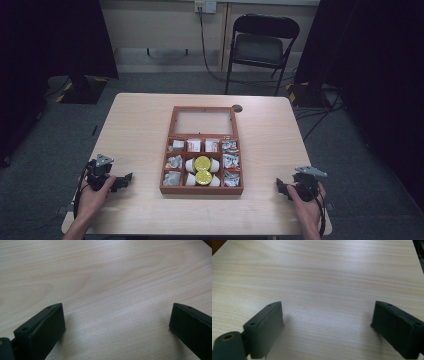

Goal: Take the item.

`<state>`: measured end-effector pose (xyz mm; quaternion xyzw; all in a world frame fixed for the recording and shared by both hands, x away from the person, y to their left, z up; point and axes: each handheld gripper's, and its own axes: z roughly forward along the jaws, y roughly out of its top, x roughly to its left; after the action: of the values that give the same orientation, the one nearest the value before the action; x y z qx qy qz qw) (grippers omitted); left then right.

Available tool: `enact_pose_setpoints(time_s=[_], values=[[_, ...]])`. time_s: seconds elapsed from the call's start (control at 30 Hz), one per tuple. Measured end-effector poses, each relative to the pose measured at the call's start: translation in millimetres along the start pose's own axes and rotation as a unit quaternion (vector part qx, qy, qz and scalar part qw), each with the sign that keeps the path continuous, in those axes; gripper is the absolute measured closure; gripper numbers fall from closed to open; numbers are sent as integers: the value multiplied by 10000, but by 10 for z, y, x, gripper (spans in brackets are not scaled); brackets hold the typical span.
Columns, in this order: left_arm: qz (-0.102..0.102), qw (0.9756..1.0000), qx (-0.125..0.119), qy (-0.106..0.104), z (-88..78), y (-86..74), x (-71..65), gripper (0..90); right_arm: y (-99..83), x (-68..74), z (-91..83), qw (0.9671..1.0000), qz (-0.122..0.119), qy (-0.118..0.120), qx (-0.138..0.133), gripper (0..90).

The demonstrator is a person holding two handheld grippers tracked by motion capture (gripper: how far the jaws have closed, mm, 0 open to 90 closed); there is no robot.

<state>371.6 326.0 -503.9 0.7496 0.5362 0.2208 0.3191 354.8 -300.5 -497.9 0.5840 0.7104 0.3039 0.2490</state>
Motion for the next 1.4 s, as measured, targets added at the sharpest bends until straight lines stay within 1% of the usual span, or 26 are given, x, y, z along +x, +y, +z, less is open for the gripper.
enact_pose_setpoints(time_s=[0.07, 0.23, 0.5, 0.6, 0.67, 0.73, 0.87, 0.9, 1.0, 1.03, 1.07, 1.1, 1.2, 1.27, 1.3, 1.4], values=[[-2, 10000, -2, -3, 1, 0, 0, 0, 4, 3, -6, 10000, -6, 20, 10, 139], [-1, 10000, -2, 2, 0, 0, 0, 0, 14, 16, -13, 9999, 74, 98, 20, 140], [-2, 10000, 0, -2, -1, -1, -1, 0, 40, 57, -29, 9999, 0, 116, -44, 150], [-2, 10000, 1, -2, -1, -1, -1, 0, 50, 88, -38, 9997, -91, 205, -95, 165], [-3, 10000, -1, -2, -1, -1, -1, 0, 61, 115, -43, 9994, -113, 299, -91, 175], [0, 10000, 0, -1, -1, -1, -1, 0, 70, 132, -46, 9993, -137, 333, -78, 190], [-3, 10000, 0, -3, -1, -1, -1, 0, 101, 146, -53, 9990, -143, 418, -102, 201], [-1, 10000, 0, 0, -1, -1, -1, 0, 125, 159, -61, 9987, -105, 483, -141, 216], [-2, 10000, -2, -2, -1, -1, -1, 0, 140, 177, -65, 9984, -139, 525, -150, 222], [-3, 10000, -1, -3, -1, -1, -1, 0, 154, 204, -72, 9980, -180, 582, -167, 232], [-3, 10000, -1, -3, -1, -1, -1, 0, 154, 204, -72, 9980, -180, 582, -167, 232], [-3, 10000, 0, -2, -1, -1, -1, 0, 168, 235, -82, 9975, -222, 640, -183, 252], [-1, 10000, -1, 2, -1, -1, -1, 0, 181, 264, -99, 9971, -286, 665, -225, 265], [-2, 10000, -1, -2, -1, -1, -1, 0, 185, 269, -103, 9970, -268, 694, -234, 266], [-2, 10000, 0, 0, -1, -1, -1, 0, 196, 280, -114, 9965, -263, 744, -258, 286], [-3, 10000, -1, -2, -1, -1, -1, 0, 214, 303, -135, 9958, -276, 817, -299, 301]])
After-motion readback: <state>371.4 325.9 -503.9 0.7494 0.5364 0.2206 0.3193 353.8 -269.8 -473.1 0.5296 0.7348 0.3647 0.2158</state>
